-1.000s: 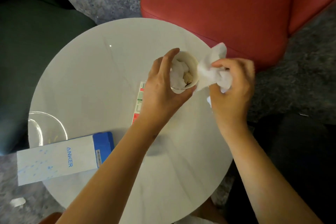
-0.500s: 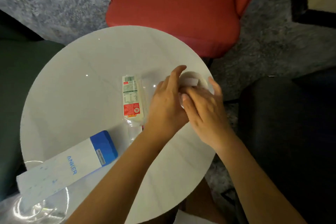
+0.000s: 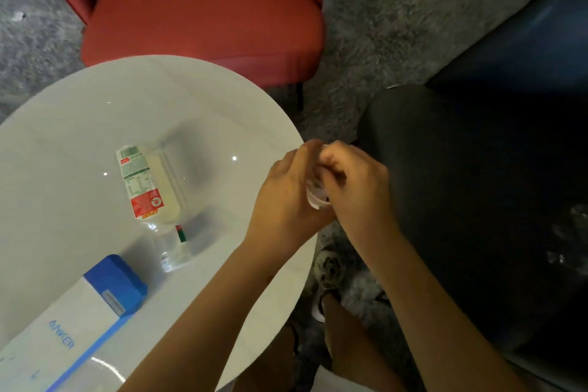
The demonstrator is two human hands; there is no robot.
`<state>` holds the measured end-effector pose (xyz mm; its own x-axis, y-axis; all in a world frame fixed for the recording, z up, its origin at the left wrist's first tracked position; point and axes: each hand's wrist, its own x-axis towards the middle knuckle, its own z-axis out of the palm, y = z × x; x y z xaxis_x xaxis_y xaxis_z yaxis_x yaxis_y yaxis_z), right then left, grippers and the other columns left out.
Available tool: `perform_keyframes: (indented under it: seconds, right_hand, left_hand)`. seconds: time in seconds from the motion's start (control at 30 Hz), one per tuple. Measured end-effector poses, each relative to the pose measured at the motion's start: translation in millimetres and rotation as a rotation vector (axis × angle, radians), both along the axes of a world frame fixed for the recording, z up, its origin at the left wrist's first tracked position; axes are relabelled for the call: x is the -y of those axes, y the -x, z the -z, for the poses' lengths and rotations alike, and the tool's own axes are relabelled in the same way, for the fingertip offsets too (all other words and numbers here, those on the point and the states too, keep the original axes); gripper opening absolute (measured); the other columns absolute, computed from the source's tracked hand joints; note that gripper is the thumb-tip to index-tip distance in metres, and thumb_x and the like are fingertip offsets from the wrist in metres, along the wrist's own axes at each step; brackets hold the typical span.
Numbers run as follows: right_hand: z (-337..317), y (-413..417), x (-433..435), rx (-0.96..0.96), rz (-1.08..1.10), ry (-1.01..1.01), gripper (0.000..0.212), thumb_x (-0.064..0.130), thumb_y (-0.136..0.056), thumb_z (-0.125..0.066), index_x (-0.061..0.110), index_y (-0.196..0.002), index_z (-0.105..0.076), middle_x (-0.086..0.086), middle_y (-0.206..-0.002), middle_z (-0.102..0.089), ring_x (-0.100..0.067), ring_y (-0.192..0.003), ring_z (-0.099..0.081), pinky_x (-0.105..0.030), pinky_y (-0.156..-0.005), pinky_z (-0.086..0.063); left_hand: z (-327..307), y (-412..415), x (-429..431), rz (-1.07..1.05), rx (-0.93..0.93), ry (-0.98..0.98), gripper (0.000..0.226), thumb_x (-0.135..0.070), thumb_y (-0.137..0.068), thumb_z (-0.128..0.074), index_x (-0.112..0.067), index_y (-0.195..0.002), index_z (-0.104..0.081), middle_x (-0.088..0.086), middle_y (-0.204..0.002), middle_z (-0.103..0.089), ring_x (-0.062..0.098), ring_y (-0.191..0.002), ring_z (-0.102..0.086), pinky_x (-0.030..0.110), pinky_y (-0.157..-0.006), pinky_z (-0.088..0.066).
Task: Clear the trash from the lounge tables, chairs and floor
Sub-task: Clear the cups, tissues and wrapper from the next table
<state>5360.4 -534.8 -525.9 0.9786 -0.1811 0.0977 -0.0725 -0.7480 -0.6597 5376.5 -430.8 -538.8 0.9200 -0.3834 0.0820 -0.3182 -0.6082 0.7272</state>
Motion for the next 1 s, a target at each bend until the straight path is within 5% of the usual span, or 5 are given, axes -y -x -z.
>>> perform_keyframes:
  seconds: [0.07, 0.2, 0.5, 0.77, 1.0]
  right_hand:
    - [-2, -2, 2, -0.057, -0.067, 0.013, 0.018, 0.015, -0.091, -0.055, 0.004, -0.102, -0.063, -0.009, -0.093, -0.068, -0.007, -0.081, -0.058, -0.004, -0.069, -0.041]
    - [-3, 0, 4, -0.154, -0.235, -0.002, 0.042, 0.025, -0.093, -0.029, 0.0, -0.119, -0.05, -0.018, -0.095, -0.064, -0.033, -0.082, -0.061, -0.049, -0.073, -0.051]
    - [3, 9, 20, 0.138, -0.098, 0.246, 0.034, 0.027, -0.087, -0.043, 0.01, -0.074, -0.07, -0.002, -0.075, -0.07, -0.019, -0.088, -0.062, -0.032, -0.086, -0.029]
    - [14, 38, 48, -0.225, -0.168, 0.249, 0.06, 0.044, -0.091, -0.01, 0.026, -0.109, -0.064, 0.006, -0.121, -0.062, -0.012, -0.126, -0.04, -0.044, -0.11, -0.009]
    - [34, 84, 114, 0.087, 0.152, 0.238, 0.039, 0.031, -0.092, -0.034, 0.016, -0.096, -0.07, 0.002, -0.109, -0.068, -0.02, -0.111, -0.055, -0.044, -0.098, -0.027]
  left_hand:
    - [2, -1, 7, -0.002, 0.021, 0.004, 0.061, -0.034, -0.07, -0.078, -0.01, -0.12, -0.054, 0.004, -0.109, -0.065, 0.018, -0.094, -0.061, 0.021, -0.079, -0.043]
    - [7, -4, 10, -0.022, 0.044, -0.038, 0.054, -0.032, -0.077, -0.066, -0.004, -0.121, -0.054, 0.009, -0.112, -0.065, 0.024, -0.097, -0.063, 0.021, -0.082, -0.042]
    - [5, -9, 1, -0.108, -0.102, 0.053, 0.073, -0.037, -0.064, -0.083, -0.012, -0.125, -0.05, 0.004, -0.117, -0.062, 0.017, -0.101, -0.058, 0.026, -0.084, -0.045]
    - [11, 6, 41, 0.04, -0.02, -0.025, 0.062, -0.027, -0.072, -0.078, -0.011, -0.125, -0.052, 0.008, -0.116, -0.063, 0.025, -0.102, -0.061, 0.025, -0.084, -0.039]
    - [27, 19, 111, 0.134, -0.193, 0.076, 0.067, -0.037, -0.067, -0.078, -0.018, -0.125, -0.049, -0.002, -0.118, -0.061, 0.016, -0.103, -0.059, 0.025, -0.081, -0.044]
